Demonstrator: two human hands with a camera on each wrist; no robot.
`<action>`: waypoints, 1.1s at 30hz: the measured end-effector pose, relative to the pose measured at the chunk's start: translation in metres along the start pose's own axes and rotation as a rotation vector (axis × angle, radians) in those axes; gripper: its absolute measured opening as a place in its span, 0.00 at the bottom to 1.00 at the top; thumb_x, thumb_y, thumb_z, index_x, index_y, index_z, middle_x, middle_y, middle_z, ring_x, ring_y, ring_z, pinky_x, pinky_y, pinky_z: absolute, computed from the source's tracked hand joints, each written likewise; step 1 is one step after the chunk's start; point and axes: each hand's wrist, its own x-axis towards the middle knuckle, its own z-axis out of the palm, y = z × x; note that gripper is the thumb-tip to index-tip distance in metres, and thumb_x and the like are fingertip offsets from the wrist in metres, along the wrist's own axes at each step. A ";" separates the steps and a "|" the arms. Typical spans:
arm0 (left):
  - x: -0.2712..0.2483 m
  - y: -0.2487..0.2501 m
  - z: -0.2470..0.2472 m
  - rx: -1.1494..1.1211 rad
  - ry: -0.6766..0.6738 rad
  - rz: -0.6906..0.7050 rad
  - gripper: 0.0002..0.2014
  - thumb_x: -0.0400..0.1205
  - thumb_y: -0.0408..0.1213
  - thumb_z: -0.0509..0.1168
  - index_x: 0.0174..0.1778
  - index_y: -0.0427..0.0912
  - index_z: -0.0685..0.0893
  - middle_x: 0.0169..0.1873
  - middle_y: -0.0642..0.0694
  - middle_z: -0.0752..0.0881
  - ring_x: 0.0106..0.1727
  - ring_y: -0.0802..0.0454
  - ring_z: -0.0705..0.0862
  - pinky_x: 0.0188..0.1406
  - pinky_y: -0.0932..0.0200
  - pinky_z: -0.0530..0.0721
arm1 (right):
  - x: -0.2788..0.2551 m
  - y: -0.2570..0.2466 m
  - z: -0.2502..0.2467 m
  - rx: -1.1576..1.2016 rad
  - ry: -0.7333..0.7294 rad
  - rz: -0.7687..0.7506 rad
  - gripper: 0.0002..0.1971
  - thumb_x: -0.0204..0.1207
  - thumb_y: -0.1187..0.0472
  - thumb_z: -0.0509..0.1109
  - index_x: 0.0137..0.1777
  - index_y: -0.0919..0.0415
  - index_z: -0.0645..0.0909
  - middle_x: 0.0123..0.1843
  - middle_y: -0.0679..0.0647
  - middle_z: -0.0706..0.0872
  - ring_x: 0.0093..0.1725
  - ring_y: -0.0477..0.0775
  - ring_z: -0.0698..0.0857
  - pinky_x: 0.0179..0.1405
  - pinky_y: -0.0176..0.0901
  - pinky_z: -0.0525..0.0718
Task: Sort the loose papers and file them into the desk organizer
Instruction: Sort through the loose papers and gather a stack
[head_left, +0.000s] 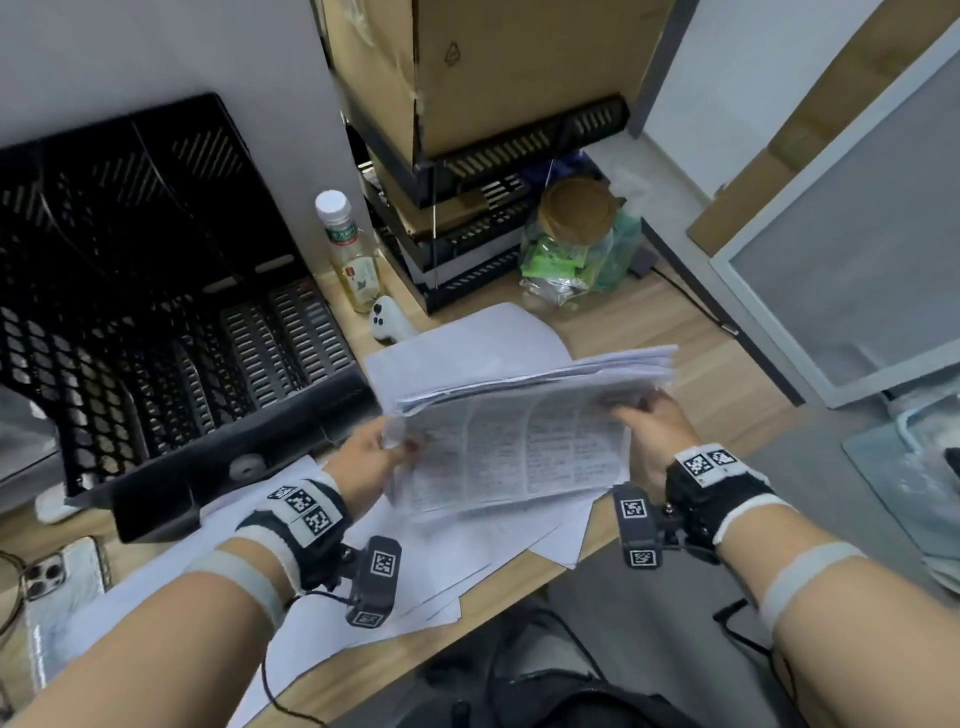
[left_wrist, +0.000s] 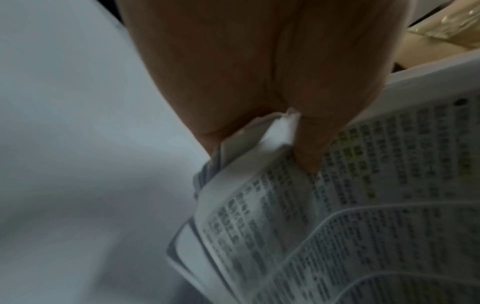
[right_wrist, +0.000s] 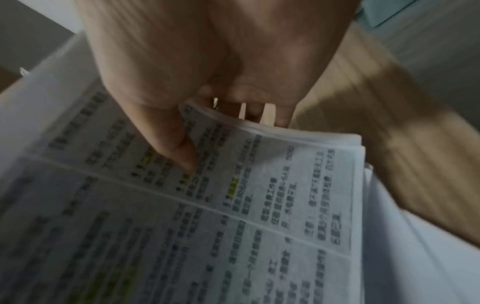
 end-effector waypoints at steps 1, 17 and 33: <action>-0.001 0.005 -0.002 -0.037 0.001 0.018 0.16 0.73 0.26 0.71 0.58 0.32 0.88 0.58 0.31 0.91 0.64 0.27 0.86 0.67 0.29 0.82 | -0.006 -0.008 0.000 0.048 -0.007 -0.027 0.13 0.78 0.69 0.68 0.60 0.59 0.81 0.54 0.54 0.89 0.54 0.56 0.88 0.45 0.51 0.85; -0.007 0.038 0.019 0.197 0.286 0.258 0.03 0.80 0.35 0.75 0.46 0.41 0.90 0.42 0.43 0.90 0.41 0.53 0.86 0.45 0.56 0.84 | -0.050 -0.040 0.003 -0.318 0.087 -0.455 0.06 0.72 0.68 0.73 0.48 0.62 0.85 0.39 0.52 0.87 0.38 0.50 0.82 0.39 0.40 0.80; -0.019 0.091 0.007 -0.005 0.158 0.371 0.40 0.68 0.39 0.84 0.74 0.41 0.73 0.68 0.42 0.85 0.69 0.47 0.85 0.71 0.41 0.83 | -0.064 -0.081 0.032 -0.130 -0.102 -0.450 0.09 0.77 0.59 0.75 0.57 0.55 0.86 0.58 0.58 0.91 0.58 0.56 0.90 0.62 0.54 0.87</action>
